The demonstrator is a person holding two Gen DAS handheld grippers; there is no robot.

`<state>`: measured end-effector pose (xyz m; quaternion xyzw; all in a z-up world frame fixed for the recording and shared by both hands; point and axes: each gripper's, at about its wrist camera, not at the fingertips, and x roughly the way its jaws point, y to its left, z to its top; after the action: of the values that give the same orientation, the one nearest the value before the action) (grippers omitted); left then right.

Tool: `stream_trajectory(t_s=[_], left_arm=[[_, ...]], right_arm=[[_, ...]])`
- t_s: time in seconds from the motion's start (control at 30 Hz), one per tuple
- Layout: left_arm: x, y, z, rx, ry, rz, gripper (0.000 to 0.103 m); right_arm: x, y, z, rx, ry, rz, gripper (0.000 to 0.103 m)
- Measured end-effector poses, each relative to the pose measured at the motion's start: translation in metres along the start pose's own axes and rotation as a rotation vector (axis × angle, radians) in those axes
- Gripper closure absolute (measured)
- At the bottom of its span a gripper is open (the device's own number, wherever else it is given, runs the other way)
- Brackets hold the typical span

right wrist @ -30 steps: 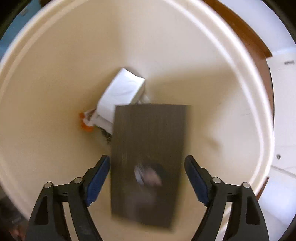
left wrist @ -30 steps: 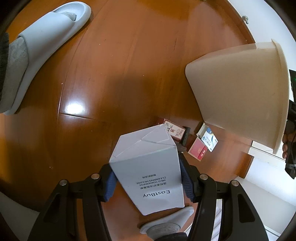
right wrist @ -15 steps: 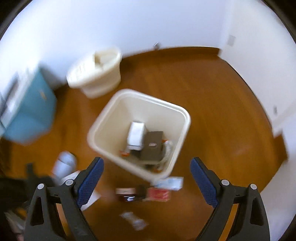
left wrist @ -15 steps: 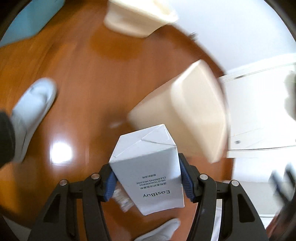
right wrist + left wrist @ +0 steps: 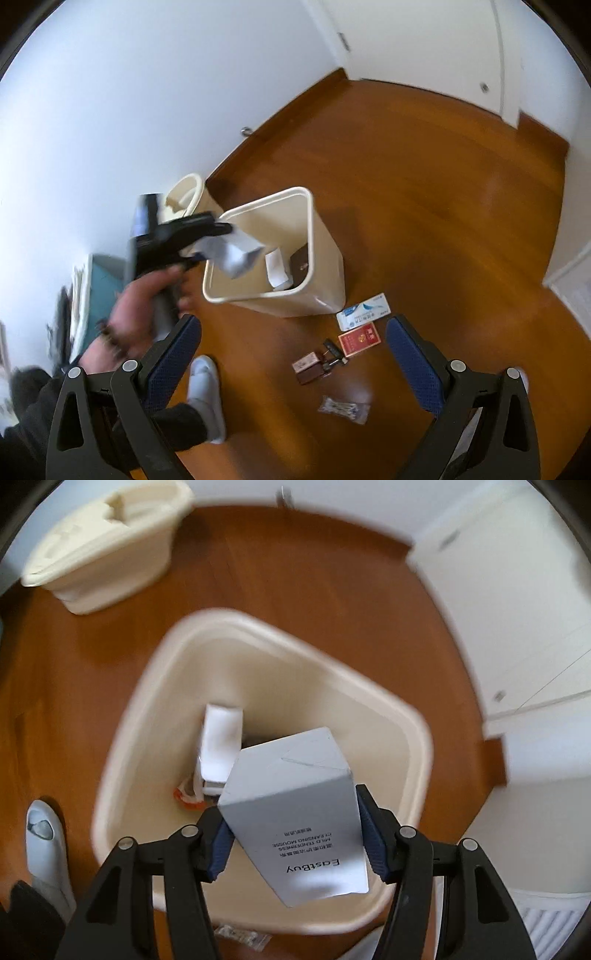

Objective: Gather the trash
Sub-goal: 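Open the left gripper to drop the EasyBuy box into the wastebasket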

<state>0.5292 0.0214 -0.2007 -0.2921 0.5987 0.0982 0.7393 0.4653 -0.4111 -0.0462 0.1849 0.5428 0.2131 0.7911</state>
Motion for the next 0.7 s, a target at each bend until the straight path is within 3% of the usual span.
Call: stream_trajectory(t_s=[0.1,0.17,0.23,0.33,0.47,0.5,0.53,0.63,0.7], left_arm=[[0.039,-0.007,0.008,0.014,0.064,0.084,0.045],[0.049,-0.004,0.014,-0.005,0.074,0.101,0.045],[0.046,0.003,0.01,-0.03,0.07,0.092,0.045],[0.004,0.003,-0.006,0.001,-0.009,-0.007,0.045],[-0.064,0.024,-0.054,0.022,-0.131,-0.161,0.044],[-0.076,0.033,-0.071,0.022,-0.151,-0.181,0.039],[-0.082,0.038,-0.076,0.024,-0.165,-0.185,0.033],[-0.084,0.082,-0.133,-0.027,-0.179,-0.131,0.032],[-0.062,0.105,-0.156,-0.043,-0.139,-0.077,0.031]], right_arm=[[-0.004,-0.008,0.002,0.044,0.009,0.033,0.001],[0.0,-0.007,0.004,0.04,0.018,0.036,0.001],[0.004,-0.006,0.002,0.029,0.034,0.037,0.001],[0.007,-0.007,0.002,0.017,0.035,0.016,0.001],[0.02,-0.015,-0.003,0.021,0.024,-0.032,0.001],[0.026,-0.018,-0.005,0.035,0.03,-0.041,0.001],[0.033,-0.023,-0.007,0.061,0.042,-0.045,0.001],[0.061,-0.037,-0.02,0.109,0.091,-0.069,0.001],[0.101,-0.059,-0.04,0.178,0.198,-0.104,0.001]])
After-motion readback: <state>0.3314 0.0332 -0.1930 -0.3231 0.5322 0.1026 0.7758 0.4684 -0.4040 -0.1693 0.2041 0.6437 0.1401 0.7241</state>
